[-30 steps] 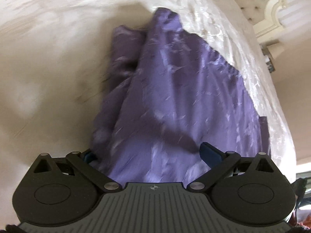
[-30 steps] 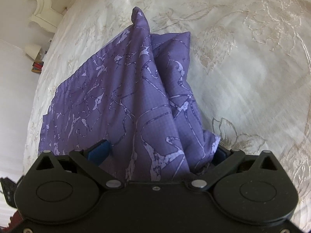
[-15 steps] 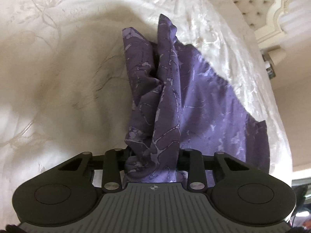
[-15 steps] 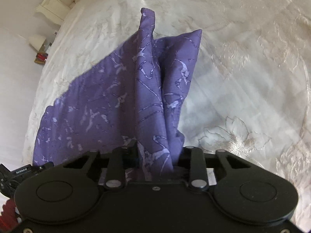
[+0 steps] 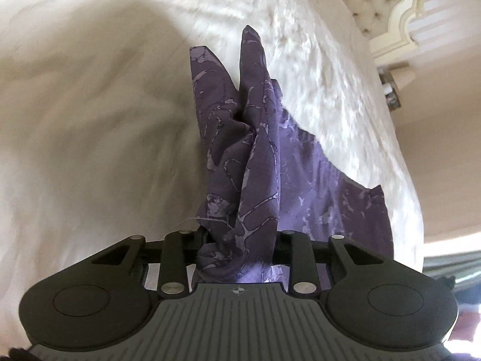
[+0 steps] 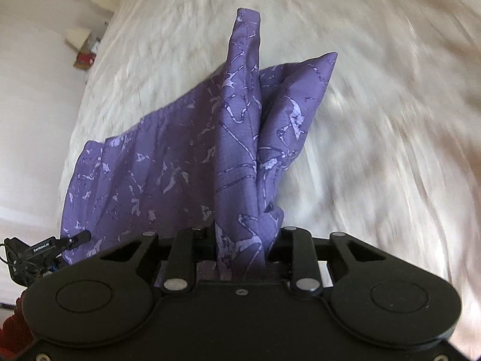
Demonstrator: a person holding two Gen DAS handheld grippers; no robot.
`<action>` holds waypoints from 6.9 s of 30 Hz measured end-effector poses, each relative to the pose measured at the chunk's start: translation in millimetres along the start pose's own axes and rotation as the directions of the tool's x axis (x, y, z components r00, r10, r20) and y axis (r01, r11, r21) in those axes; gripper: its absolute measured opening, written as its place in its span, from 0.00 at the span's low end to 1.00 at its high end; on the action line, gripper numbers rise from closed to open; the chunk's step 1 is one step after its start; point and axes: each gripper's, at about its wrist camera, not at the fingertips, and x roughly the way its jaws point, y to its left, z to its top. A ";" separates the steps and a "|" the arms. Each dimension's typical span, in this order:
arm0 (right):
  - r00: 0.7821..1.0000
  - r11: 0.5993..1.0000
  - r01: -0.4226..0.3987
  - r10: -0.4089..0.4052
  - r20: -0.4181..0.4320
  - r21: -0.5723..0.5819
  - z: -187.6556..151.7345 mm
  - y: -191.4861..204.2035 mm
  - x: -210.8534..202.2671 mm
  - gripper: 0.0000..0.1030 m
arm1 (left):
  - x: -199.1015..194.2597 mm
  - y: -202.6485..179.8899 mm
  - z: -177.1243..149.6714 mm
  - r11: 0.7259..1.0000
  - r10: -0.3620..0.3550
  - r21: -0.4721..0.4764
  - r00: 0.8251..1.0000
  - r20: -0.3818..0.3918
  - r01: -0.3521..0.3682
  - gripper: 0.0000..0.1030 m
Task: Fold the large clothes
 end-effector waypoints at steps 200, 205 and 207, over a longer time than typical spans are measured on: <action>0.974 0.971 -0.158 0.183 0.134 -0.177 -16.0 124.2 -19.4 0.31 | 80.2 -88.8 -80.0 0.914 0.131 0.387 0.991 0.005 -0.123 0.16; 0.990 0.945 -0.084 0.115 0.082 -0.317 -28.8 205.0 31.3 0.31 | 18.4 -55.0 -58.8 0.905 0.154 0.381 0.981 0.118 -0.188 0.17; 0.996 0.938 -0.056 0.077 0.049 -0.343 -34.6 225.4 61.7 0.31 | -3.8 -35.1 -49.5 0.904 0.185 0.360 0.970 0.161 -0.232 0.17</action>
